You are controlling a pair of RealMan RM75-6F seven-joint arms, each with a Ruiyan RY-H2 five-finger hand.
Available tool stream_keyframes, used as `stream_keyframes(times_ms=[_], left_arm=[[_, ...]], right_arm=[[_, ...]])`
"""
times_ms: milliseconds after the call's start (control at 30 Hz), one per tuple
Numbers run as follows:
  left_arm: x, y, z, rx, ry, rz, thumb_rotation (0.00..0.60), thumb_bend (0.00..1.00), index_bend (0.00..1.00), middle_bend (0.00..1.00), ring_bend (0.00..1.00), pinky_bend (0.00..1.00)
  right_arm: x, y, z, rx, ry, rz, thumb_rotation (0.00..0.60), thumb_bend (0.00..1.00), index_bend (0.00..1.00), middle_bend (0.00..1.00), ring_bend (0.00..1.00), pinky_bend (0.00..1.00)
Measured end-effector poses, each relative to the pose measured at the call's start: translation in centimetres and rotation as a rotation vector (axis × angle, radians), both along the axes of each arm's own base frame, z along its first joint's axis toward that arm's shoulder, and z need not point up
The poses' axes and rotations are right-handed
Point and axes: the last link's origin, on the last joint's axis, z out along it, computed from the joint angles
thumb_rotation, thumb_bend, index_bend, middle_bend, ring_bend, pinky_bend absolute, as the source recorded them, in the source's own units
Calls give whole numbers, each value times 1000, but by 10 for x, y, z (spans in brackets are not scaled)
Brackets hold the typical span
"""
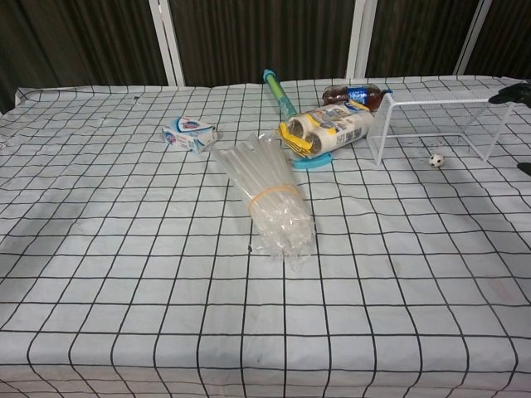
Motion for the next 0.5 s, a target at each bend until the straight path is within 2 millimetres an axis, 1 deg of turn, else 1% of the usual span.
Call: stream_keyframes(times_ms=[133, 267, 367, 500], left_arm=[[0, 0, 0, 2, 1, 1, 600, 416, 0, 0, 0, 36], [0, 1, 0, 3, 0, 0, 600, 415, 0, 0, 0, 36], [0, 1, 0, 1, 1, 0, 600, 415, 0, 0, 0, 36], [0, 2, 0, 3, 1, 2, 600, 415, 0, 0, 0, 36]], right_arm=[[-4, 7, 5, -2, 8, -2, 600, 503, 0, 0, 0, 0], [-7, 18, 10, 0, 34, -15, 600, 417, 0, 0, 0, 0], [-9, 31, 17, -8, 42, -28, 600, 378, 0, 0, 0, 0], [-10, 52, 28, -39, 57, -38, 600, 370, 0, 0, 0, 0]])
